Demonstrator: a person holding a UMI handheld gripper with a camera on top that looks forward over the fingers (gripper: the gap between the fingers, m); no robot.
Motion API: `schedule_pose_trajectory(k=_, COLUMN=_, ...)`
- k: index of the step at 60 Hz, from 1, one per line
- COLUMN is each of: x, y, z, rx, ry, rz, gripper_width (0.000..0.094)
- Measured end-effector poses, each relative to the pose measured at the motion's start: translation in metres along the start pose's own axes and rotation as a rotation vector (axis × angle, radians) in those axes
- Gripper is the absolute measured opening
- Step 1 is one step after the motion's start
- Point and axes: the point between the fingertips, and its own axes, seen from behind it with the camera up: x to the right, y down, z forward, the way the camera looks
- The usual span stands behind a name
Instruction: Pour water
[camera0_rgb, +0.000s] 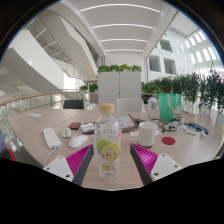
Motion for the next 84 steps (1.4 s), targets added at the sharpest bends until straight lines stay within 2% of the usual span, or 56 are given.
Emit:
schedule_pose_trajectory(k=5, x=-0.008, y=0.0, z=0.04, rx=0.022, ry=0.009, rz=-0.021, gripper_width=0.0817)
schedule_pose_trajectory(k=7, x=-0.008, y=-0.001, z=0.051, rx=0.029, ry=0.02, rz=-0.031, gripper_width=0.0783)
schedule_pose_trajectory(k=9, x=-0.008, y=0.0, z=0.061, rx=0.027, ry=0.027, rz=-0.036, gripper_width=0.0692)
schedule_pose_trajectory(k=11, x=-0.011, y=0.007, z=0.071, rx=0.013, ry=0.033, rz=-0.037, gripper_width=0.0543)
schedule_pose_trajectory(k=15, x=-0.006, y=0.002, z=0.075, rx=0.056, ry=0.056, rz=-0.016, gripper_width=0.0544)
schedule_pose_trajectory(k=19, x=-0.006, y=-0.002, z=0.083, rx=0.088, ry=0.058, rz=-0.024, gripper_width=0.0502)
schedule_pose_trajectory(k=28, x=-0.007, y=0.001, z=0.087, rx=0.043, ry=0.026, rz=-0.01, gripper_width=0.0355)
schedule_pose_trajectory(k=35, x=-0.021, y=0.0, z=0.098, rx=-0.041, ry=-0.048, rz=0.043, gripper_width=0.0353)
schedule_pose_trajectory(k=40, x=-0.022, y=-0.036, z=0.103, rx=-0.028, ry=-0.109, rz=0.226, gripper_width=0.0353)
schedule_pose_trajectory(k=42, x=-0.022, y=-0.051, z=0.112, rx=-0.039, ry=-0.144, rz=0.345, gripper_width=0.0353)
schedule_pose_trajectory(k=43, x=-0.021, y=-0.059, z=0.115, rx=-0.045, ry=-0.163, rz=0.418, gripper_width=0.0321)
schedule_pose_trajectory(k=44, x=-0.02, y=-0.066, z=0.119, rx=-0.053, ry=-0.183, rz=0.495, gripper_width=0.0353)
schedule_pose_trajectory(k=48, x=-0.018, y=-0.09, z=0.136, rx=-0.101, ry=-0.22, rz=0.807, gripper_width=0.0352)
schedule_pose_trajectory(k=58, x=0.01, y=-0.088, z=0.178, rx=-0.251, ry=-0.282, rz=1.48, gripper_width=0.0352)
schedule_pose_trajectory(k=60, x=0.012, y=-0.089, z=0.184, rx=-0.267, ry=-0.308, rz=1.599, gripper_width=0.0327)
schedule_pose_trajectory(k=62, x=0.008, y=-0.1, z=0.184, rx=-0.289, ry=-0.323, rz=1.715, gripper_width=0.0351)
schedule_pose_trajectory(k=66, x=0.012, y=-0.112, z=0.188, rx=-0.289, ry=-0.396, rz=1.887, gripper_width=0.0349)
schedule_pose_trajectory(k=71, x=0.016, y=-0.128, z=0.191, rx=-0.305, ry=-0.436, rz=2.086, gripper_width=0.0351)
schedule_pose_trajectory(k=84, x=0.04, y=-0.141, z=0.199, rx=-0.261, ry=-0.43, rz=2.334, gripper_width=0.0351)
